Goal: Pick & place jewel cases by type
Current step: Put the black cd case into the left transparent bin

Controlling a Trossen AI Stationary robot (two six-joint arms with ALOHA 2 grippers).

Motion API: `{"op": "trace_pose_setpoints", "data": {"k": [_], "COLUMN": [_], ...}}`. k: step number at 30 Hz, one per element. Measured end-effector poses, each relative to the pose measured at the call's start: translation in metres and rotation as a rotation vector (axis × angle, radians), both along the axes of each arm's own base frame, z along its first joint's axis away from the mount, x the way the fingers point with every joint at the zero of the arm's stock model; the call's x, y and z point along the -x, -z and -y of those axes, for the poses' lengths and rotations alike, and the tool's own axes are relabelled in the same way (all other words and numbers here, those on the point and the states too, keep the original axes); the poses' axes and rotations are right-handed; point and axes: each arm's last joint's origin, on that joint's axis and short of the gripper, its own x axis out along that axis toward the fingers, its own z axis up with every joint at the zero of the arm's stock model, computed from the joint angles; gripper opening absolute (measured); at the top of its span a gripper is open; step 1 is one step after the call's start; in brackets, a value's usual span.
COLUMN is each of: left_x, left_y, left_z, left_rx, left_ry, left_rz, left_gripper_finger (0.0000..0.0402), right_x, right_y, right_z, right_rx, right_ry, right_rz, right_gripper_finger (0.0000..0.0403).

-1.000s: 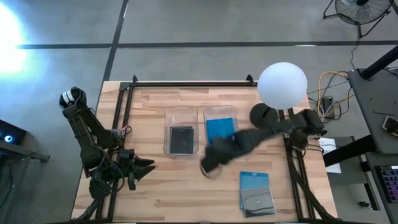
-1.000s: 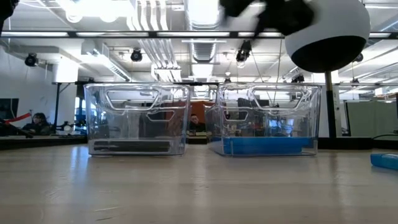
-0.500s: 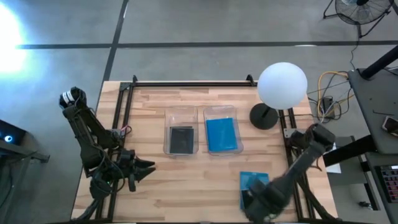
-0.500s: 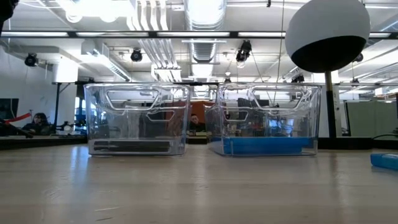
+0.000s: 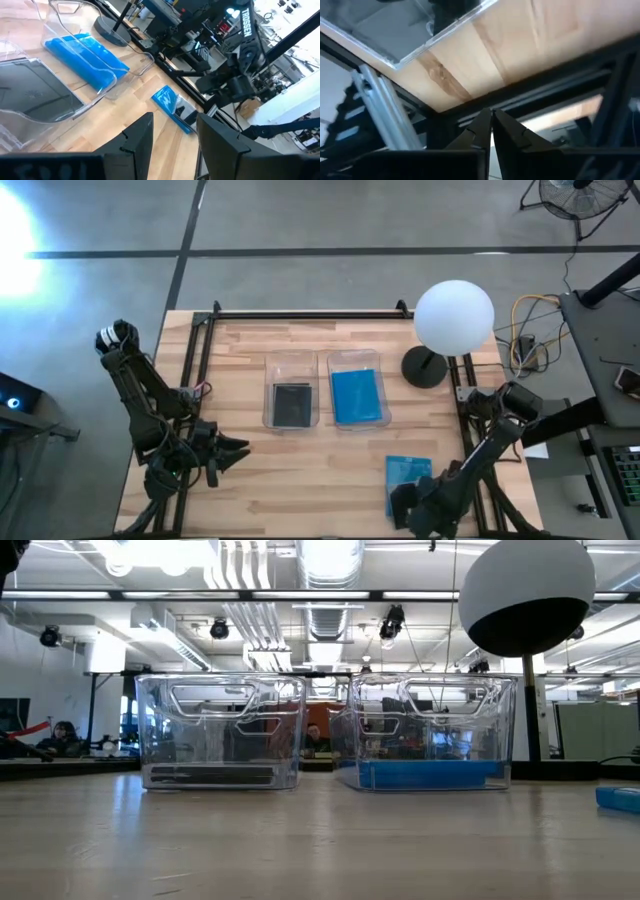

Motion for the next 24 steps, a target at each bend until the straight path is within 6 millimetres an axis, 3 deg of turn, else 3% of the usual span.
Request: {"op": "trace_pose_setpoints", "data": {"k": [8,14,18,24], "left_x": [0.0,-0.002,-0.007,-0.022], "left_y": [0.0,0.001,0.005,0.015], "left_z": [0.0,-0.001,0.0,-0.001], "left_rx": [0.05,0.077,0.08,0.075], "left_ry": [-0.011,-0.019,-0.032,-0.025], "left_rz": [0.01,0.009,-0.005,-0.083], "left_gripper_finger": [0.0133,0.0133,0.0133,0.0133], "right_x": [0.006,-0.002,-0.019,-0.066], "right_y": [0.036,0.05,0.049,0.029], "right_z": [0.006,0.001,0.002,0.016], "right_rx": [-0.097,-0.226,-0.25,-0.074], "right_ry": [-0.073,-0.077,-0.013,0.07], "right_rz": [0.054,0.16,0.253,0.583], "right_gripper_finger": [0.0009,0.0009,0.0009,0.0009]}}
